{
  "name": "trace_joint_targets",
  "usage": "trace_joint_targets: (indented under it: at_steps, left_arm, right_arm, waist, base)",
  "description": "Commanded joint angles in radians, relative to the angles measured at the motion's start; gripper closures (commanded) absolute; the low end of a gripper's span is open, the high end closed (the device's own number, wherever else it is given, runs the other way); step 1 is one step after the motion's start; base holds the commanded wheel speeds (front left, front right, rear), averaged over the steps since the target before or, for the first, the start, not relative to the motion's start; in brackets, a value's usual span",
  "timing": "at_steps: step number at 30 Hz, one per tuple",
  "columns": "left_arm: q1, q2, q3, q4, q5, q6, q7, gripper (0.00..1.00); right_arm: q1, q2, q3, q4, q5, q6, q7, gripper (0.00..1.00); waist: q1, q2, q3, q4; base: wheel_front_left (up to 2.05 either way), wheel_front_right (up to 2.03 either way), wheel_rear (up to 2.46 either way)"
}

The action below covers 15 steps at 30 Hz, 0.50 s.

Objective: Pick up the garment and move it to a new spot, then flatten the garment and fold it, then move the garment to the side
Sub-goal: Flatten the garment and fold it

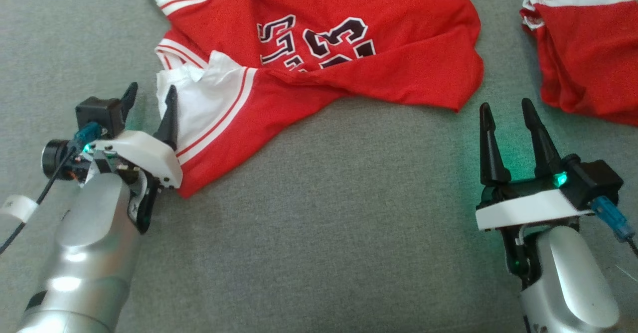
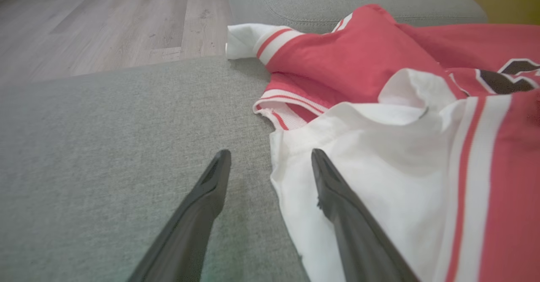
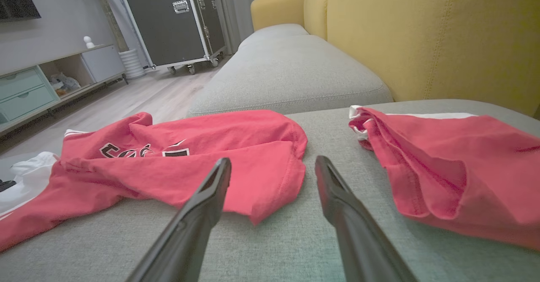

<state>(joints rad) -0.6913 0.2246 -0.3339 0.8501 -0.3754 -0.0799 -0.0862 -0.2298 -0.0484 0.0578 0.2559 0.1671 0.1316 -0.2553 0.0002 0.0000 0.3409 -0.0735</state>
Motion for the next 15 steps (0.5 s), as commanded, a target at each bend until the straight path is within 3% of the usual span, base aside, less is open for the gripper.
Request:
trace_joint_targets:
  at_steps: [1, 15]
  left_arm:
    - [-0.043, 0.043, 0.023, -0.005, 0.008, -0.001, -0.016, 0.00]
    - [-0.132, 0.035, -0.002, 0.127, 0.001, -0.022, -0.061, 0.00]
  right_arm:
    - [-0.022, -0.002, 0.021, -0.035, 0.003, -0.001, -0.006, 0.00]
    - [-0.033, -0.002, 0.016, -0.033, -0.005, -0.001, -0.006, 0.00]
  waist:
    - [-0.0002, 0.0000, 0.012, -0.010]
    - [-0.0002, 0.0000, 0.038, -0.020]
  base:
    - [0.00, 0.00, 0.00]
    - [0.00, 0.00, 0.00]
